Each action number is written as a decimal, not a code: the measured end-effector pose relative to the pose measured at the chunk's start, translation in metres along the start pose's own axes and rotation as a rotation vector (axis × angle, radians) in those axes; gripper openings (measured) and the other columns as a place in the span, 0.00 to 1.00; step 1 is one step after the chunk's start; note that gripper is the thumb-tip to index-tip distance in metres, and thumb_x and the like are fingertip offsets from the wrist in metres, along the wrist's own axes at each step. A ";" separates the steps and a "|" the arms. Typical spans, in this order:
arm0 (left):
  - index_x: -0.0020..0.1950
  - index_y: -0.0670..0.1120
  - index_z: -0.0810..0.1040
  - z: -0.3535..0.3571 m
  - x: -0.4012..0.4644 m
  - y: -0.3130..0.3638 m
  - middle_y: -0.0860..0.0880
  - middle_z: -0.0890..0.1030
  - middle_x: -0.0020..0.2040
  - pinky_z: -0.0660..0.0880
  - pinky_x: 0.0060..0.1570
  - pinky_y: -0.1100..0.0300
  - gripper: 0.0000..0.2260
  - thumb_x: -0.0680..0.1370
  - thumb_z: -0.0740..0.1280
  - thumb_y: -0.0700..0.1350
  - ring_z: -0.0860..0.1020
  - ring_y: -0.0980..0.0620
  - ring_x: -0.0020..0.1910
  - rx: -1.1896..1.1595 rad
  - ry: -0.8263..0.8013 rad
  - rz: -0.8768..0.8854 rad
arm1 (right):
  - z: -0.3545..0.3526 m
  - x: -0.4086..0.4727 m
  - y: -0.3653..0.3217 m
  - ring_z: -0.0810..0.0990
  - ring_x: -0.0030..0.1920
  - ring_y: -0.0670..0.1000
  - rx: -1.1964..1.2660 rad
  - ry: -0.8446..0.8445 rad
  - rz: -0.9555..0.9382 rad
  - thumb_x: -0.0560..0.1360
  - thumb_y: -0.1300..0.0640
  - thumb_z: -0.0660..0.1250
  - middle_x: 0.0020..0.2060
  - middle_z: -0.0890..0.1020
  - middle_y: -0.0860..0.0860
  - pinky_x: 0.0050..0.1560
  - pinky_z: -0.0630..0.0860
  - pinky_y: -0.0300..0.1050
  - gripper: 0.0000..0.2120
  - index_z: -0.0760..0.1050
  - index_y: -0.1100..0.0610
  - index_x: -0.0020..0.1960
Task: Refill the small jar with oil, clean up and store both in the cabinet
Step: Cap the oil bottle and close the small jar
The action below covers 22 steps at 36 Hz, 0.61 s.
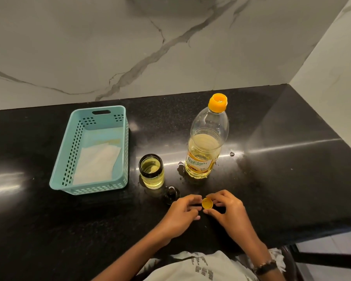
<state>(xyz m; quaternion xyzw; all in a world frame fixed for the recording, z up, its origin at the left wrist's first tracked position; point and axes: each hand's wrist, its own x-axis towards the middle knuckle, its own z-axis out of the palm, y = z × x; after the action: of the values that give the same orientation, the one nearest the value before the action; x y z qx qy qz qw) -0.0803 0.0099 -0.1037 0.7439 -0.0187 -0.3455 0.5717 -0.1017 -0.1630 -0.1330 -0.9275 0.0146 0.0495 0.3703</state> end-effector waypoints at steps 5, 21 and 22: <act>0.71 0.47 0.68 -0.001 -0.002 0.003 0.51 0.73 0.67 0.75 0.58 0.66 0.20 0.80 0.58 0.33 0.74 0.58 0.63 -0.029 0.011 0.022 | -0.002 -0.001 -0.004 0.77 0.49 0.41 0.011 0.026 -0.030 0.69 0.55 0.75 0.50 0.75 0.39 0.52 0.76 0.33 0.18 0.79 0.49 0.58; 0.69 0.47 0.71 -0.017 -0.050 0.122 0.51 0.78 0.63 0.73 0.64 0.52 0.19 0.77 0.62 0.39 0.76 0.56 0.63 -0.146 0.101 0.569 | -0.119 0.009 -0.099 0.80 0.56 0.46 0.389 0.356 -0.434 0.70 0.65 0.71 0.57 0.79 0.52 0.54 0.77 0.35 0.21 0.75 0.61 0.62; 0.69 0.46 0.71 -0.017 -0.051 0.128 0.51 0.79 0.63 0.74 0.62 0.53 0.20 0.77 0.62 0.40 0.77 0.56 0.62 -0.140 0.105 0.605 | -0.125 0.011 -0.102 0.80 0.56 0.45 0.423 0.349 -0.440 0.70 0.65 0.71 0.57 0.80 0.52 0.54 0.77 0.35 0.21 0.75 0.62 0.62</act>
<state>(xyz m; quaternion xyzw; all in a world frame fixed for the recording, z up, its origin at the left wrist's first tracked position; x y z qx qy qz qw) -0.0627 0.0015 0.0337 0.6803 -0.1860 -0.1211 0.6985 -0.0737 -0.1752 0.0262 -0.8057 -0.1128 -0.1947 0.5480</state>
